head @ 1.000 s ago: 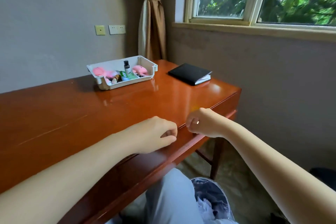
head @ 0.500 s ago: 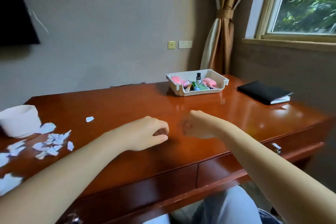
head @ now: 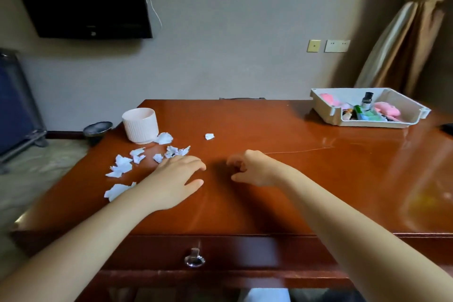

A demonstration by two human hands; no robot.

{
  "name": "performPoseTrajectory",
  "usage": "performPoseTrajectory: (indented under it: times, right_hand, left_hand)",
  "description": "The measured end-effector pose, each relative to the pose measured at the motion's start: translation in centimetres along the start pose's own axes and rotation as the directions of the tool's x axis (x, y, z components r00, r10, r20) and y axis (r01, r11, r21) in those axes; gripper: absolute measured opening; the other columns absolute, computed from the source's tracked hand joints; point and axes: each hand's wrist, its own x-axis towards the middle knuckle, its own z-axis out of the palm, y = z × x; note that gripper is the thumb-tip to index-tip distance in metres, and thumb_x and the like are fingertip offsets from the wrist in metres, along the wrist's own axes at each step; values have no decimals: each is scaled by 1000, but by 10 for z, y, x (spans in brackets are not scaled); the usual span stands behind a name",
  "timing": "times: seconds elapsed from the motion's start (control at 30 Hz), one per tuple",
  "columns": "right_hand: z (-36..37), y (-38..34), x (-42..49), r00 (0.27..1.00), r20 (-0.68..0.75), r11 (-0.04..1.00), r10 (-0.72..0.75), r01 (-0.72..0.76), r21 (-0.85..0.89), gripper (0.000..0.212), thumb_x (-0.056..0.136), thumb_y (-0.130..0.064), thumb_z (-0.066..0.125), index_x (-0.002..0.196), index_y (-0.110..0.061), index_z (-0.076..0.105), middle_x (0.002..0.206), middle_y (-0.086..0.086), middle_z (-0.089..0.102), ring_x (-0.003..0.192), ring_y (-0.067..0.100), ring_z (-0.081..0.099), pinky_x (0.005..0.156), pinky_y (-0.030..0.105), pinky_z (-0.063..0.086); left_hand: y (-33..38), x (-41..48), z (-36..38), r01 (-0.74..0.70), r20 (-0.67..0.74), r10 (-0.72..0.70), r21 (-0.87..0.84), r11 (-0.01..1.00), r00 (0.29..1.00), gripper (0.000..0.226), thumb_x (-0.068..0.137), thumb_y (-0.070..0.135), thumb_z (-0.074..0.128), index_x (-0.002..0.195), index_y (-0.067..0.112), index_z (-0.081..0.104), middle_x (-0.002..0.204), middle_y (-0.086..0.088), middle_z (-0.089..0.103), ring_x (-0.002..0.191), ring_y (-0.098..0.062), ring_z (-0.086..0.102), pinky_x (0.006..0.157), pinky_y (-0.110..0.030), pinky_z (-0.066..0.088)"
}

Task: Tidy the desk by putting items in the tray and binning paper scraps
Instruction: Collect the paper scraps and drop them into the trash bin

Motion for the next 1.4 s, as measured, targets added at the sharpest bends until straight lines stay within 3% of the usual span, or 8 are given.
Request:
performPoseTrajectory:
  times: [0.23, 0.47, 0.63, 0.77, 0.83, 0.97, 1.2, 1.4]
  right_hand:
    - [15, -43, 41, 997, -9, 997, -73, 72, -11, 57, 89, -31, 62, 140, -18, 40, 137, 11, 46, 119, 27, 51, 96, 32, 43]
    - [26, -87, 73, 1000, -10, 1000, -16, 16, -24, 76, 87, -44, 60, 148, -18, 23, 152, 12, 25, 130, 35, 44, 103, 41, 45]
    - [29, -101, 96, 1000, 23, 993, 8, -6, -118, 77, 86, -49, 57, 148, -17, 23, 151, 16, 27, 135, 39, 34, 108, 48, 39]
    - [38, -98, 102, 999, -35, 996, -5, 2, -88, 58, 90, -37, 57, 142, -18, 38, 138, 15, 40, 127, 36, 39, 103, 44, 39]
    - [40, -94, 102, 997, -73, 999, -13, 9, -45, 47, 91, -30, 57, 134, -15, 47, 132, 13, 44, 120, 35, 46, 99, 42, 42]
    - [41, -85, 96, 991, -130, 999, -37, 39, 11, 29, 91, -22, 59, 118, -12, 58, 121, 12, 49, 104, 33, 57, 85, 33, 47]
    - [34, -64, 76, 982, -187, 995, -4, 24, 102, 25, 88, -17, 63, 112, -10, 64, 116, 12, 59, 87, 23, 55, 68, 25, 39]
    - [30, -52, 61, 980, -197, 986, 22, 11, 164, 22, 86, -15, 66, 106, -8, 66, 106, 13, 67, 83, 26, 61, 67, 25, 45]
  left_hand:
    - [-47, -28, 13, 240, -137, -221, 146, 960, 966, 53, 99, 45, 30, 149, 33, 15, 160, 9, 6, 148, -16, 1, 119, -45, 4]
    - [-80, -26, 29, 495, -140, -499, -67, 866, 855, 74, 91, 62, 34, 150, 34, 0, 159, 2, -16, 147, -26, -13, 115, -57, 5]
    - [-84, -3, 24, 446, -139, -462, -135, 885, 876, 66, 96, 50, 35, 151, 26, 9, 161, -4, -4, 148, -27, -7, 118, -51, 9]
    - [-69, 12, -6, 289, -241, -418, -433, 854, 876, 56, 95, 14, 52, 145, 4, 30, 152, -16, 29, 142, -31, 26, 115, -39, 22]
    - [-73, 9, 9, 217, -279, -304, -302, 928, 911, 55, 97, 21, 46, 147, 17, 25, 157, -5, 18, 145, -21, 15, 116, -32, 17]
    - [-84, -2, 32, 262, -399, -339, -235, 936, 852, 63, 94, 37, 50, 148, 28, 19, 160, 2, 0, 148, -18, -6, 117, -45, 13]
    - [-85, -25, 36, 483, -414, -505, -164, 860, 757, 84, 86, 59, 50, 151, 23, 11, 151, -5, 24, 135, -25, 31, 106, -38, 35]
    - [-76, -17, 22, 500, -287, -503, -91, 861, 815, 72, 91, 55, 45, 148, 20, 20, 143, -6, 37, 129, -24, 39, 99, -34, 41]
